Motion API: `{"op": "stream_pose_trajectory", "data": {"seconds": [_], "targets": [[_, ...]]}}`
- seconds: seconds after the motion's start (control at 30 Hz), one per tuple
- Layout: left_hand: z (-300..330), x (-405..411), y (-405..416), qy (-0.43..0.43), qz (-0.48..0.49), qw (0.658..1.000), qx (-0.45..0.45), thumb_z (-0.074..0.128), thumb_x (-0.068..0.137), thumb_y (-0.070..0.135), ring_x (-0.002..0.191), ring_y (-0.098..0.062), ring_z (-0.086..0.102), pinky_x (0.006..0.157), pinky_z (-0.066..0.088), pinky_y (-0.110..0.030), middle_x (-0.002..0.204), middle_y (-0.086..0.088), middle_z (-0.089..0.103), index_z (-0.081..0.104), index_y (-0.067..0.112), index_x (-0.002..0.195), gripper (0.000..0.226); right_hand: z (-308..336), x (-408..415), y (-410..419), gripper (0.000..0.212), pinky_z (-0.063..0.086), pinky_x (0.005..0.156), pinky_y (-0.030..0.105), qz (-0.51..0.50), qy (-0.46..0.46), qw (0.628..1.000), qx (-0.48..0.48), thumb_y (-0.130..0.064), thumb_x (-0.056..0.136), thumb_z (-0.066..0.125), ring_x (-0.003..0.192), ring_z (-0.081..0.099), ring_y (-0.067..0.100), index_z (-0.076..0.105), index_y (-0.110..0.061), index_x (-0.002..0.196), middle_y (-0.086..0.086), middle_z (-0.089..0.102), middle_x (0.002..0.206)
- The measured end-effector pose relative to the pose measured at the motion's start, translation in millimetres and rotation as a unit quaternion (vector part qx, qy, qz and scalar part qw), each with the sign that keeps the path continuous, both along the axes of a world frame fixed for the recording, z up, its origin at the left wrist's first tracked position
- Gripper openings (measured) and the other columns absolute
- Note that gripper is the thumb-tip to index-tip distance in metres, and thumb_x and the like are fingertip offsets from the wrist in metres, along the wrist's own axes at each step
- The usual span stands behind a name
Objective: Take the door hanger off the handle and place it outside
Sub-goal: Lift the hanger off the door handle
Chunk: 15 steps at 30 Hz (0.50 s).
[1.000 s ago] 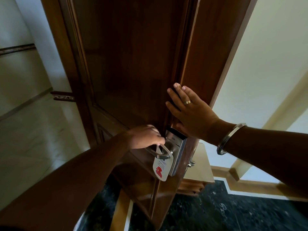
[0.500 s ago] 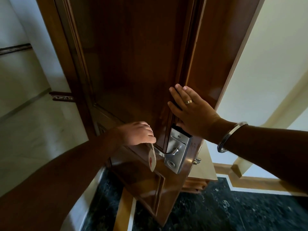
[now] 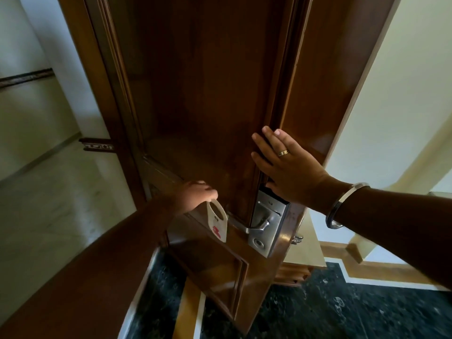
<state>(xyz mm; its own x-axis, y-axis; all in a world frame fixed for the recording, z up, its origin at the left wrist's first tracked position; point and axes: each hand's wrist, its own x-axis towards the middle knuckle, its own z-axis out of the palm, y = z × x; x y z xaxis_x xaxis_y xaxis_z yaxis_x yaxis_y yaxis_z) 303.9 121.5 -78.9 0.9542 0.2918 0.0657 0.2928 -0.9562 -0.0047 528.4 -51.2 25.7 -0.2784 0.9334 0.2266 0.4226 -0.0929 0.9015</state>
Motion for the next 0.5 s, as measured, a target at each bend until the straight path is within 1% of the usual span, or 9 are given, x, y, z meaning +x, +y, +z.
{"op": "stream_pose_trajectory", "data": {"seconds": [0.07, 0.17, 0.23, 0.3, 0.37, 0.4, 0.43, 0.47, 0.5], "targets": [[-6.9, -9.2, -16.1, -0.109, 0.075, 0.988, -0.086, 0.053, 0.096, 0.013, 0.092, -0.021, 0.060, 0.082, 0.047, -0.034, 0.103, -0.012, 0.067, 0.060, 0.008, 0.119, 0.025, 1.6, -2.4, -0.4, 0.079, 0.004, 0.118, 0.056, -0.010, 0.014, 1.000, -0.008, -0.064, 0.089, 0.031, 0.146, 0.010, 0.047, 0.026, -0.015, 0.152, 0.025, 0.011, 0.161], [-13.2, -16.7, -43.6, -0.264, 0.200, 0.924, -0.189, 0.053, 0.098, 0.016, 0.104, -0.020, 0.061, 0.081, 0.040, -0.021, 0.114, -0.009, 0.067, 0.057, 0.007, 0.127, 0.031, 4.1, -10.0, -4.9, 0.080, 0.000, 0.117, 0.058, -0.011, 0.070, 0.997, -0.038, -0.068, 0.087, 0.034, 0.146, 0.010, 0.047, 0.032, -0.019, 0.149, 0.021, 0.017, 0.161], [-10.7, -20.1, -60.9, -0.345, 0.211, 0.885, -0.232, 0.052, 0.098, 0.017, 0.096, -0.014, 0.061, 0.071, 0.040, -0.009, 0.102, 0.004, 0.065, 0.056, 0.011, 0.125, 0.028, 5.3, -17.8, -7.4, 0.082, -0.001, 0.117, 0.055, 0.005, 0.112, 0.991, -0.076, -0.070, 0.086, 0.034, 0.147, 0.014, 0.043, 0.033, -0.018, 0.149, 0.020, 0.021, 0.160], [-2.1, -27.8, -80.2, -0.393, 0.190, 0.861, -0.260, 0.050, 0.099, 0.022, 0.089, -0.008, 0.064, 0.069, 0.048, -0.010, 0.095, 0.017, 0.061, 0.055, 0.020, 0.122, 0.024, 5.0, -33.0, -11.3, 0.082, 0.007, 0.117, 0.049, 0.049, 0.192, 0.974, -0.114, -0.070, 0.087, 0.035, 0.144, 0.029, 0.038, 0.035, -0.016, 0.148, 0.018, 0.033, 0.156], [8.2, -29.6, -92.2, -0.414, 0.158, 0.846, -0.296, 0.049, 0.099, 0.029, 0.091, -0.007, 0.066, 0.072, 0.057, -0.022, 0.099, 0.016, 0.063, 0.053, 0.028, 0.121, 0.022, 5.8, -49.1, -11.1, 0.071, 0.035, 0.109, 0.043, 0.081, 0.390, 0.907, -0.138, -0.063, 0.089, 0.043, 0.125, 0.054, 0.030, 0.041, -0.017, 0.143, 0.011, 0.057, 0.138], [15.6, -31.6, -98.6, -0.429, 0.147, 0.838, -0.305, 0.049, 0.099, 0.031, 0.093, -0.007, 0.067, 0.073, 0.059, -0.027, 0.102, 0.014, 0.064, 0.053, 0.029, 0.120, 0.022, 9.5, -59.1, -11.1, 0.059, 0.048, 0.094, 0.037, 0.081, 0.495, 0.853, -0.145, -0.057, 0.091, 0.047, 0.110, 0.063, 0.023, 0.046, -0.019, 0.138, 0.006, 0.066, 0.124], [22.8, -32.2, -103.7, -0.443, 0.144, 0.829, -0.310, 0.050, 0.098, 0.033, 0.094, -0.009, 0.067, 0.074, 0.060, -0.032, 0.104, 0.010, 0.065, 0.053, 0.029, 0.120, 0.023, 11.7, -67.2, -10.6, 0.044, 0.051, 0.076, 0.030, 0.073, 0.578, 0.798, -0.153, -0.049, 0.093, 0.049, 0.095, 0.066, 0.017, 0.051, -0.022, 0.128, 0.002, 0.070, 0.109], [30.0, -33.3, -108.6, -0.462, 0.143, 0.815, -0.319, 0.052, 0.096, 0.034, 0.095, -0.012, 0.068, 0.075, 0.061, -0.036, 0.105, 0.006, 0.067, 0.054, 0.027, 0.120, 0.024, 14.7, -74.8, -9.8, 0.030, 0.046, 0.064, 0.025, 0.071, 0.628, 0.758, -0.160, -0.042, 0.095, 0.050, 0.085, 0.065, 0.013, 0.056, -0.023, 0.117, -0.001, 0.069, 0.098], [36.4, -35.1, -113.0, -0.483, 0.146, 0.798, -0.329, 0.055, 0.094, 0.034, 0.095, -0.017, 0.069, 0.075, 0.061, -0.041, 0.106, 0.001, 0.068, 0.055, 0.024, 0.120, 0.028, 17.4, -80.4, -8.6, 0.021, 0.042, 0.059, 0.023, 0.081, 0.654, 0.736, -0.155, -0.036, 0.096, 0.049, 0.079, 0.064, 0.012, 0.058, -0.024, 0.110, -0.003, 0.067, 0.090]]}}
